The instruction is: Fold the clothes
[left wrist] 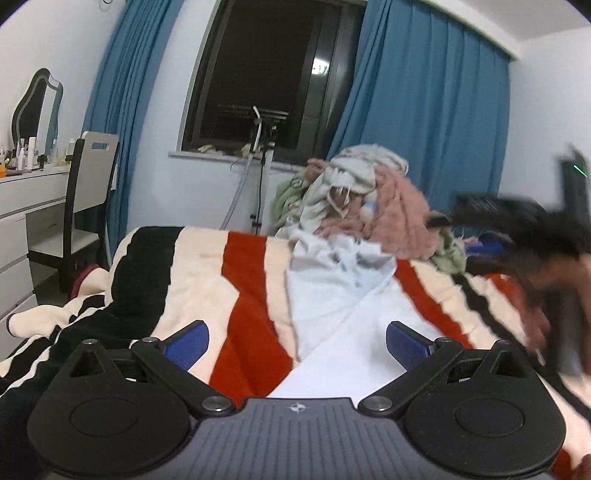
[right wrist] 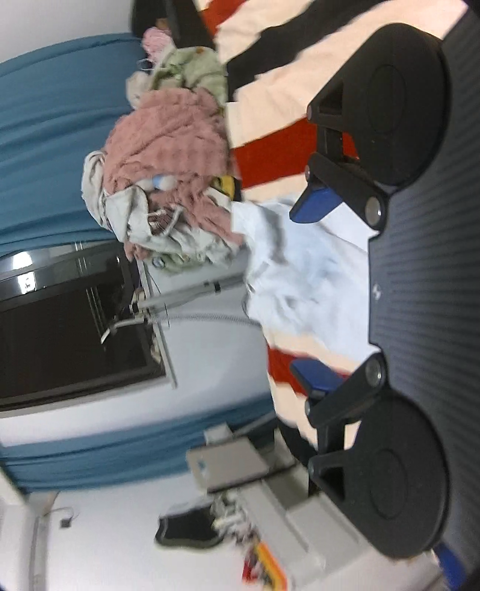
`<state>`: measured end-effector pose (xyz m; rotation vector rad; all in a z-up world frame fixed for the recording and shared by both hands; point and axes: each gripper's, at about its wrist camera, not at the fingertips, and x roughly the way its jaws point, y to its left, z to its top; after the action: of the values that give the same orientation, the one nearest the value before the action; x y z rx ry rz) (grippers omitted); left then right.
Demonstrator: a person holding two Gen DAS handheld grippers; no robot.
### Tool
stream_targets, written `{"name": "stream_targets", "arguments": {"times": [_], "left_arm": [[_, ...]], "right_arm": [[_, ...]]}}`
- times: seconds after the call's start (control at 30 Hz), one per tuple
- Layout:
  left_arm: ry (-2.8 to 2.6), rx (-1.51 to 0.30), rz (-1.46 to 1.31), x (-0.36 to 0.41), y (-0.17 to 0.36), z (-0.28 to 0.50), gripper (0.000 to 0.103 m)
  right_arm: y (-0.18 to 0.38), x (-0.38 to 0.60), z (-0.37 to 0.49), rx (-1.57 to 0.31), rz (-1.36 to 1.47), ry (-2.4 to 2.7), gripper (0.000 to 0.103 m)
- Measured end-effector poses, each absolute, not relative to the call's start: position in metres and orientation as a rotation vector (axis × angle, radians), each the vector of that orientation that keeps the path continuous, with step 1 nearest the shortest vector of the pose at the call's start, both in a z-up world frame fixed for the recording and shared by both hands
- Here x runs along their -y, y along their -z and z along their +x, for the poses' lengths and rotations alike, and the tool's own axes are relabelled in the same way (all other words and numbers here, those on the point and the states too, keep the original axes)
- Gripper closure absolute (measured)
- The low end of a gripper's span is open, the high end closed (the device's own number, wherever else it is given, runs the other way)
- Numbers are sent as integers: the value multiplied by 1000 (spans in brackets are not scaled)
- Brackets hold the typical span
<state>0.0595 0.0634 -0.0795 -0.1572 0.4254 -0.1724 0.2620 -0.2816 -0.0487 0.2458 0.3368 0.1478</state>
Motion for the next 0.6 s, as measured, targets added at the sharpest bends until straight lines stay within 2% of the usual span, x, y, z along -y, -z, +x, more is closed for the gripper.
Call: {"name": "stream_targets", "arguments": {"times": [0.3, 0.6], "left_arm": [[215, -408, -126, -59, 56, 16, 0], [228, -617, -351, -91, 78, 45, 1]], "right_arm": [[69, 282, 106, -352, 192, -95, 21], [86, 287, 93, -427, 261, -81, 21]]}}
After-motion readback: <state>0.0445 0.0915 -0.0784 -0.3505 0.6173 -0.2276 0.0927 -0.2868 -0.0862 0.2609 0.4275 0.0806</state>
